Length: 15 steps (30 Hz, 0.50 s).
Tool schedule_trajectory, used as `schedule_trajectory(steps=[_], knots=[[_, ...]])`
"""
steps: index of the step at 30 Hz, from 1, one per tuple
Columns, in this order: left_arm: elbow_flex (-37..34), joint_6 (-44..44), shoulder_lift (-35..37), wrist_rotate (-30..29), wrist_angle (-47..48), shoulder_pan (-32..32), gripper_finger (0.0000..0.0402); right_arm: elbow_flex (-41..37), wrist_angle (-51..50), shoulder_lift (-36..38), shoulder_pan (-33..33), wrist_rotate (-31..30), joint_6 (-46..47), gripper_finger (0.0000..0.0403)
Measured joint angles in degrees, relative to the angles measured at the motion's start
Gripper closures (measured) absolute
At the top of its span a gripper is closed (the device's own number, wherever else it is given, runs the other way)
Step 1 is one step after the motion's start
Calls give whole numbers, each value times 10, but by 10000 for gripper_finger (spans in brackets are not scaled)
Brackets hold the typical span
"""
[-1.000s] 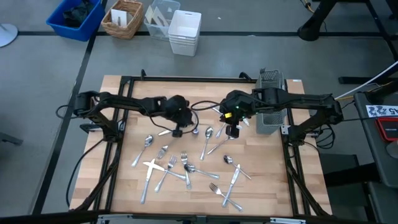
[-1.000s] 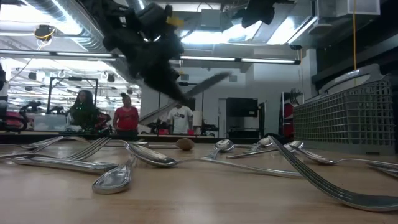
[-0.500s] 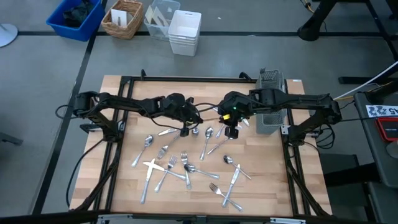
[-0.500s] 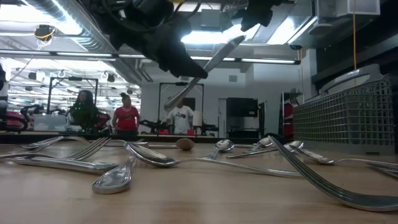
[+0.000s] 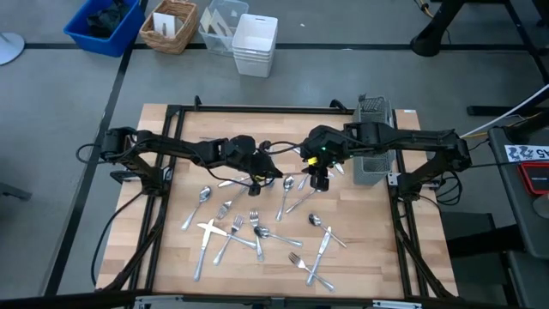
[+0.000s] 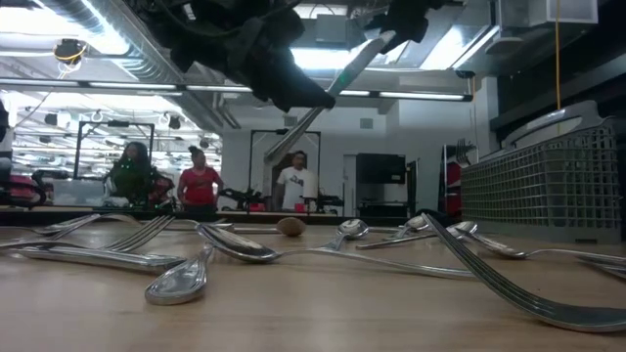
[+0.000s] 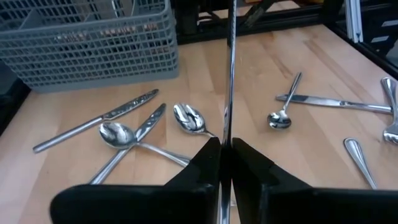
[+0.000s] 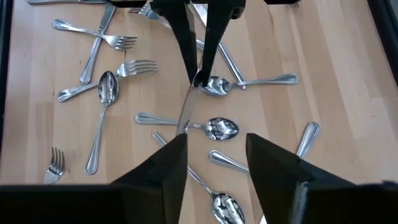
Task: Sort silverware
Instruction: Put the knife into the middle section of the utensil holder
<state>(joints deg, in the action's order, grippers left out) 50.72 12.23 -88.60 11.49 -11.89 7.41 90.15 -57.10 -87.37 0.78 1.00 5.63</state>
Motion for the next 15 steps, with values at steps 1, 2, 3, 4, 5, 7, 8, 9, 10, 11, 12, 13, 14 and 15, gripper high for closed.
schedule_trajectory(steps=[1, 2, 3, 4, 5, 7, 8, 9, 10, 11, 12, 13, 14, 15], knots=[[0, 0, 0, 0, -3, 1, 382, 0, 0, 0, 0, 1, 0, 235], [0, 0, 0, 0, -6, 1, 382, 0, 0, 0, 0, 1, 0, 235], [0, 0, 0, 1, -8, 1, 382, 0, -1, 0, 0, 1, 0, 235], [0, 1, 0, 1, -8, 1, 383, 0, 0, 0, 0, 1, 0, 235], [0, 1, 0, 1, -7, 1, 385, 0, 0, 0, 0, 2, 0, 235], [0, 0, 0, 1, 0, 0, 387, 0, -1, 0, 0, 2, 0, 235], [0, -1, 0, 1, 7, -3, 388, 0, -1, 0, 0, 2, 0, 235], [0, -2, 0, 1, 16, -3, 388, 0, -1, 0, 0, 3, 1, 235], [0, -3, 0, 0, 26, -5, 388, 0, -1, 0, 0, 5, 1, 235], [0, -2, 0, 0, 35, -7, 386, 0, -1, 0, 0, 6, 1, 235], [0, -1, 0, 0, 43, -8, 385, 0, -1, 0, 0, 8, 1, 235], [0, 0, 0, 0, 47, -9, 383, 0, -1, 0, 0, 13, 1, 235], [0, 0, 0, 0, 49, -10, 382, 0, -1, 0, 0, 21, 2, 235], [0, -1, 0, -1, 51, -11, 382, 0, -2, 0, 0, 30, 3, 235]])
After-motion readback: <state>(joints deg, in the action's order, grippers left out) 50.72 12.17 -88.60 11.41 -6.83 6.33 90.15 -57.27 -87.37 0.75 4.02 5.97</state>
